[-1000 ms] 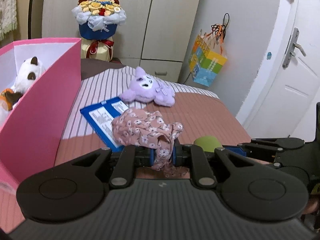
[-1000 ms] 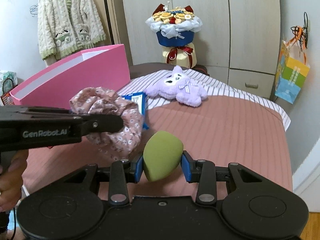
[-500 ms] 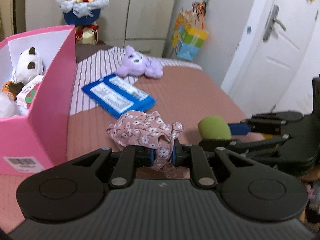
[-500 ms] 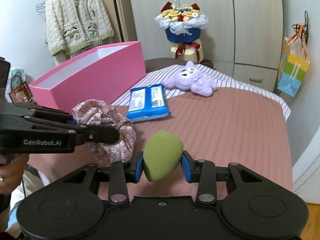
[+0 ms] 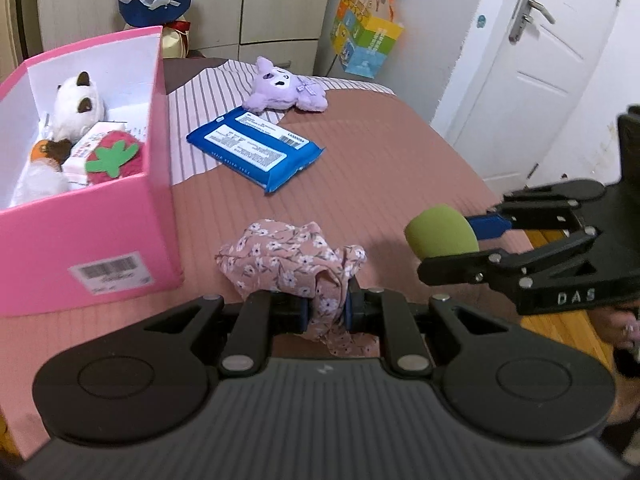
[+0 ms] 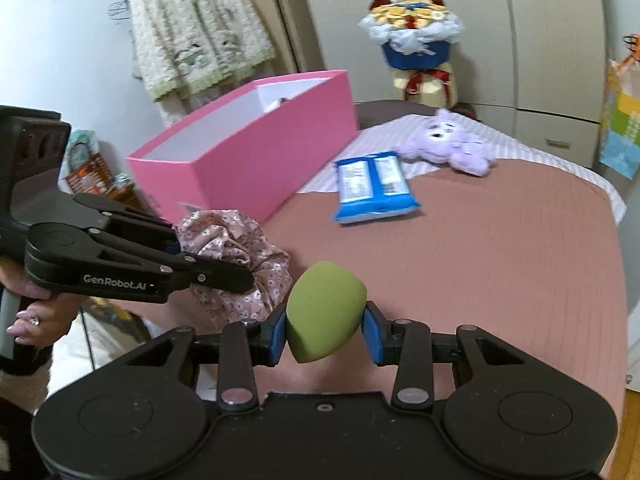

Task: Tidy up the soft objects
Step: 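Lift the scrunchie and green sponge and carry them toward the pink box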

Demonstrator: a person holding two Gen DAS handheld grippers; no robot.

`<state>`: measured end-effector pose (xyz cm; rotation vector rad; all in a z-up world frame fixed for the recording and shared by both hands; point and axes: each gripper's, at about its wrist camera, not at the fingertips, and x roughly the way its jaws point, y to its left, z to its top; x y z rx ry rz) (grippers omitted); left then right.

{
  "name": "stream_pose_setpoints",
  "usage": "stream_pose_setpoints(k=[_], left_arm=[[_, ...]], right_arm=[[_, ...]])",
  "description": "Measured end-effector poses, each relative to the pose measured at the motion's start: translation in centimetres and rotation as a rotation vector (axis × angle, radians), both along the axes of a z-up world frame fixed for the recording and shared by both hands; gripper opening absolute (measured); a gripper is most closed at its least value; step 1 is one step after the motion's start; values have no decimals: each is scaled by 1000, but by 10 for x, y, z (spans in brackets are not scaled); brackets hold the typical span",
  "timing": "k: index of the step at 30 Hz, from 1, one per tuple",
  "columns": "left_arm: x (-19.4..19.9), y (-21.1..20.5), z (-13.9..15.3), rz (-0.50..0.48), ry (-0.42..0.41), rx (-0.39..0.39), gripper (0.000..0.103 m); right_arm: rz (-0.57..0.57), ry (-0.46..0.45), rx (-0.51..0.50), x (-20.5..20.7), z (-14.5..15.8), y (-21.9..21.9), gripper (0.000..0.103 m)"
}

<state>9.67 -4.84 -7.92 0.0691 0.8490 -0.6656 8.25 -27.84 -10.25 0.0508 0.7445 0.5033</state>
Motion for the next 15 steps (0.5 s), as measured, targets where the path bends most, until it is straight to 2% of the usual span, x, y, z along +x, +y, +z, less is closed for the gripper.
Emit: stream_pose_setpoints(k=[4, 10, 15], left_arm=[[-17, 23, 12, 0, -7, -8, 15], [-37, 64, 30, 56, -7, -59, 15], [-48, 89, 53, 97, -57, -71, 15]], right_arm=[[74, 9, 16, -7, 13, 15, 44], [169, -18, 9, -19, 32, 41, 44], [236, -32, 18, -22, 44, 62, 44]])
